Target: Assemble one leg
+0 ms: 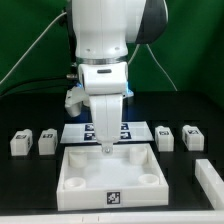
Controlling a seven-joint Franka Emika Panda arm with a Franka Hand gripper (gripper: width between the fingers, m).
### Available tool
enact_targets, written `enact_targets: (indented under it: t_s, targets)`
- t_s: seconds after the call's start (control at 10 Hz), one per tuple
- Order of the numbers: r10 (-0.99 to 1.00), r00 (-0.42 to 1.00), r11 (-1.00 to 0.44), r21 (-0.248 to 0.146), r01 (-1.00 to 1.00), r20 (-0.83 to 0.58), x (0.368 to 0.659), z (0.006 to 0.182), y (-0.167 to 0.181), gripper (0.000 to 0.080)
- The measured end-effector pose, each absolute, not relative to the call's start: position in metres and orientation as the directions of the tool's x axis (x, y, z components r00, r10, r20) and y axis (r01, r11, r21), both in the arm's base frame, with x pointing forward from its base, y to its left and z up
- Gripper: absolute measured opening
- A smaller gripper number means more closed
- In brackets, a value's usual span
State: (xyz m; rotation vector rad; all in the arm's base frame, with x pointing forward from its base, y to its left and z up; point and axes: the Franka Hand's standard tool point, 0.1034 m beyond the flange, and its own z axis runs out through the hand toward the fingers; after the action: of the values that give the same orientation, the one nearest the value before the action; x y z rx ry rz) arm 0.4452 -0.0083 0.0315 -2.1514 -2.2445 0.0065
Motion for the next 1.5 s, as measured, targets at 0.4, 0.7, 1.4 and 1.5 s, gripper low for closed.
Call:
enact_targets:
  t_s: [0.4,0.7,1.4,1.5]
  targets:
    - [0.999,-0.039,0.039,-0.031,0.999,0.028,0.4471,0.0168,-0.0064,0.0650]
    - [0.999,-0.038,0.039,-0.033,0.999,0.028,0.4468,0.0166,-0.0068,0.0244]
    - [0.999,-0.038,0.038,-0.032,0.999,0.028,0.4471,0.0168,-0.0070,0.0054]
    - [0.999,-0.038,0.038,-0.032,0.999,0.028,0.4471,0.0168,-0.0070,0.0054]
